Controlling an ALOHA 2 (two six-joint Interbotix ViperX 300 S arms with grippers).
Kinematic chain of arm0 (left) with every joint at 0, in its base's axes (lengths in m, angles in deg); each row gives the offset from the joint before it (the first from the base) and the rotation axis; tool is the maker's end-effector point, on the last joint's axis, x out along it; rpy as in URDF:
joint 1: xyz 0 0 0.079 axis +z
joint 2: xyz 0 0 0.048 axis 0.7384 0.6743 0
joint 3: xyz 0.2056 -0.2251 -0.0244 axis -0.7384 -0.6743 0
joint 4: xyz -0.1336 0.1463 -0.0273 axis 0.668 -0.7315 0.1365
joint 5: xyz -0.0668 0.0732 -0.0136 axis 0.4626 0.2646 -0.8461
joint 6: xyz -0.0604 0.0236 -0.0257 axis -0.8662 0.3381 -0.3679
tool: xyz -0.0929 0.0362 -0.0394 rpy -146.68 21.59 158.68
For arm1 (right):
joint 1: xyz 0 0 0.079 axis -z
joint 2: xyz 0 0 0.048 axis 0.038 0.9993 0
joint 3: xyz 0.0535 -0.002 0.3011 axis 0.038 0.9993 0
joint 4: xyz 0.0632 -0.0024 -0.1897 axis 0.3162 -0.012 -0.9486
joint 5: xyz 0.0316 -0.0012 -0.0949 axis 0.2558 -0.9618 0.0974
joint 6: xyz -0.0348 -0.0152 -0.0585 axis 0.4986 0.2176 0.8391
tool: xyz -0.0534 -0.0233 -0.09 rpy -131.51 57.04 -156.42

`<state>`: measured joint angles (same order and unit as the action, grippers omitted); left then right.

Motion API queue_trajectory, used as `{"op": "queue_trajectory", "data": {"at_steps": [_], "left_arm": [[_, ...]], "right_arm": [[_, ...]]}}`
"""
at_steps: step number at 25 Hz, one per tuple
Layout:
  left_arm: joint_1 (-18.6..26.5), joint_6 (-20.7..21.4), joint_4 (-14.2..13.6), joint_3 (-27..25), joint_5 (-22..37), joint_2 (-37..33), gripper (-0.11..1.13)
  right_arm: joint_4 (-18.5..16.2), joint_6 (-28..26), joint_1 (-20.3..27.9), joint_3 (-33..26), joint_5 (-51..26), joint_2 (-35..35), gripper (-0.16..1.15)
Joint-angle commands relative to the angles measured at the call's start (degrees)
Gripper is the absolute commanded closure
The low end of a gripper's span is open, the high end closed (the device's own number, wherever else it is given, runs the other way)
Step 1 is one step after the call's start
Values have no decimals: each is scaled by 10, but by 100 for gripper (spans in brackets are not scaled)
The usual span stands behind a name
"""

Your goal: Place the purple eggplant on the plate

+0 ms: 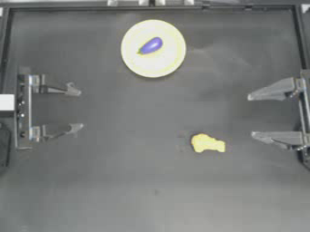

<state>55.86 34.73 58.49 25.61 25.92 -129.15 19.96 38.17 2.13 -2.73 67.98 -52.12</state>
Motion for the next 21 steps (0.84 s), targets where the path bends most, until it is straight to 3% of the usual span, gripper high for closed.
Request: {"op": "queue_trajectory", "data": {"at_steps": [1, 21], "left_arm": [[-1, 0, 1, -6, -22, -5, 1], [-1, -6, 4, -56, -39, -86, 1]], "right_arm": [[2, 0, 3, -4, 2, 3, -2], [3, 0, 3, 0, 2, 3, -2]]}}
